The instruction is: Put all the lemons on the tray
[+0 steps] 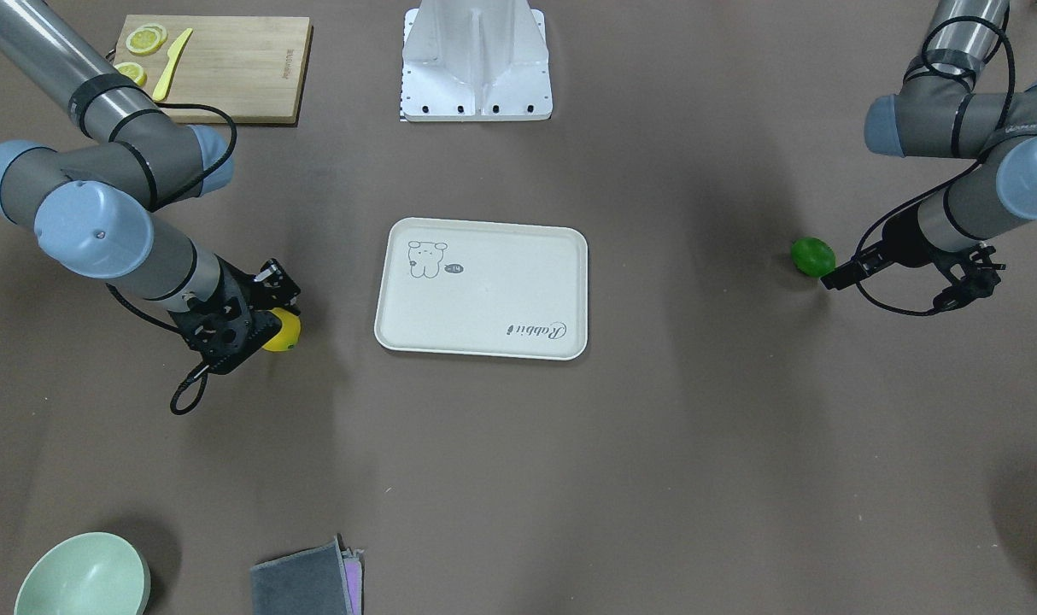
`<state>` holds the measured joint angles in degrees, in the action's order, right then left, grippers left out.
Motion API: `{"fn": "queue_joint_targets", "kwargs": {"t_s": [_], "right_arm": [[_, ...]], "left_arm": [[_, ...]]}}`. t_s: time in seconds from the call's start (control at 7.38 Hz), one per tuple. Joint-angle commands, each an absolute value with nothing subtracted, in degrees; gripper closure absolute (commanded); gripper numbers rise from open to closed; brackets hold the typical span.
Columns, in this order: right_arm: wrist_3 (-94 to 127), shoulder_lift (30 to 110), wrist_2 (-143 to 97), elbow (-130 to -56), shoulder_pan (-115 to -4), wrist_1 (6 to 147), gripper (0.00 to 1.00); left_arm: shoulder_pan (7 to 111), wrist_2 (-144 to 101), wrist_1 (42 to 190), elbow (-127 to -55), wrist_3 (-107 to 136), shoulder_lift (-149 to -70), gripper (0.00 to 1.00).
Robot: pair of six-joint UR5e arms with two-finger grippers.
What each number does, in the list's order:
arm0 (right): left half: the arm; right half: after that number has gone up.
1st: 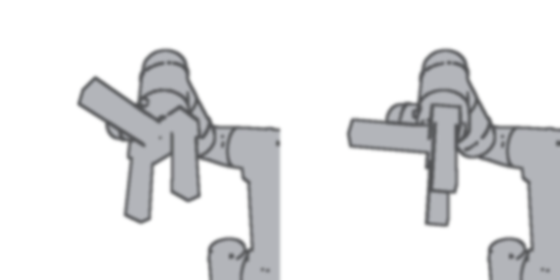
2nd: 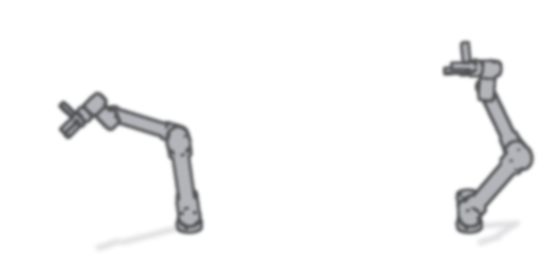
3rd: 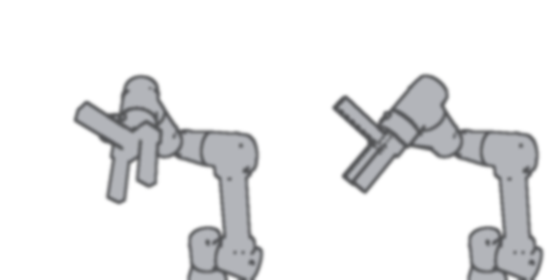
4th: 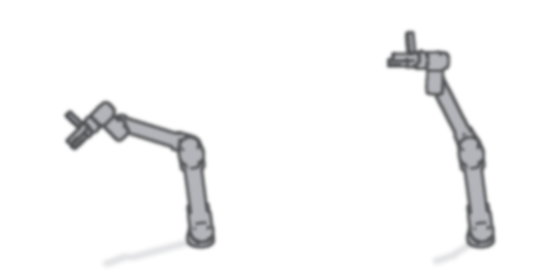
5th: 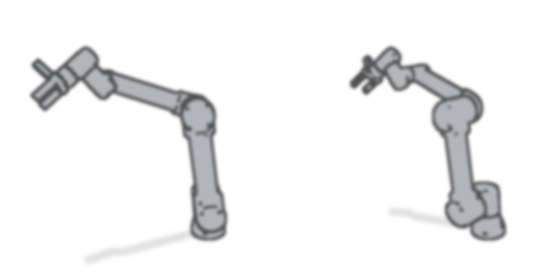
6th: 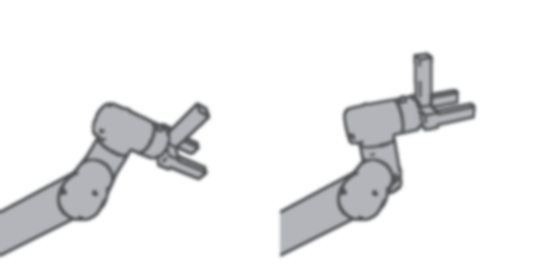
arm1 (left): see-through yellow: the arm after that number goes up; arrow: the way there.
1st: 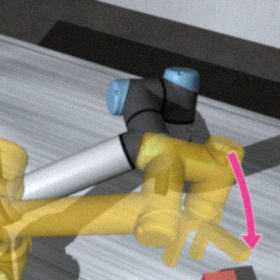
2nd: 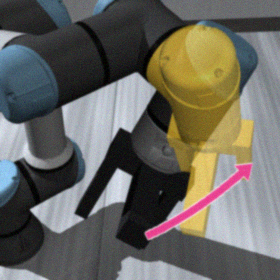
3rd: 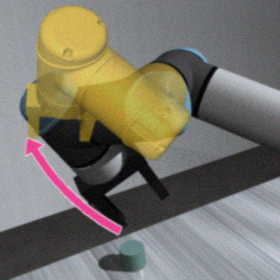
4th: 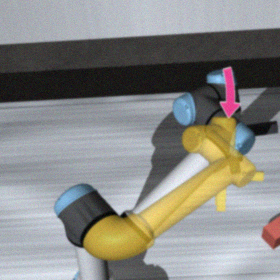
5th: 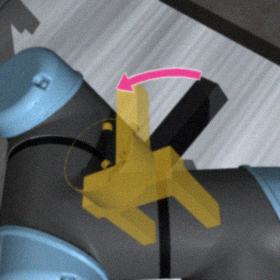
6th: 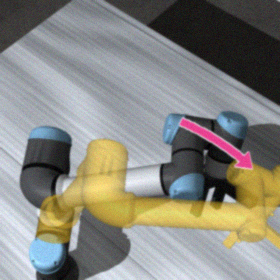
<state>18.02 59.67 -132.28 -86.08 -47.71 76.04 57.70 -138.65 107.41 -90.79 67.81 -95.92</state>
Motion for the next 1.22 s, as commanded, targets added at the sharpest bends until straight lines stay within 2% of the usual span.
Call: {"fn": "queue_joint_targets", "kwargs": {"t_s": [0.0, 0.41, 0.54, 0.68, 0.81, 0.95, 1.08], "right_arm": [[18.63, 52.32, -131.75, -85.78, -44.66, 78.66, 0.78], [18.37, 50.71, -127.12, -84.47, -38.43, 77.7, 0.73], [18.37, 50.71, -126.39, -84.03, -37.63, 77.26, 0.66], [18.46, 50.71, -126.3, -83.68, -37.53, 77.26, 0.32], [18.54, 50.71, -126.3, -83.67, -37.44, 77.17, 0.16], [18.63, 50.89, -126.39, -83.67, -37.7, 76.3, 0.08], [18.72, 50.98, -127.0, -83.76, -39.71, 75.77, 0.03]], "left_arm": [[57.57, -142.02, 107.66, -89.12, 67.85, -96.15, 0.02], [56.69, -142.99, 107.75, -89.21, 67.94, -96.33, 0.02], [55.91, -143.0, 107.84, -88.69, 67.94, -96.33, 0.02], [55.64, -143.87, 108.02, -87.9, 67.77, -96.42, 0.02], [55.46, -145.1, 110.28, -86.24, 67.76, -96.33, 0.02], [55.37, -145.11, 111.69, -85.35, 67.85, -96.33, 0.03], [55.28, -145.46, 111.62, -85.17, 67.85, -96.42, 0.13]]}}
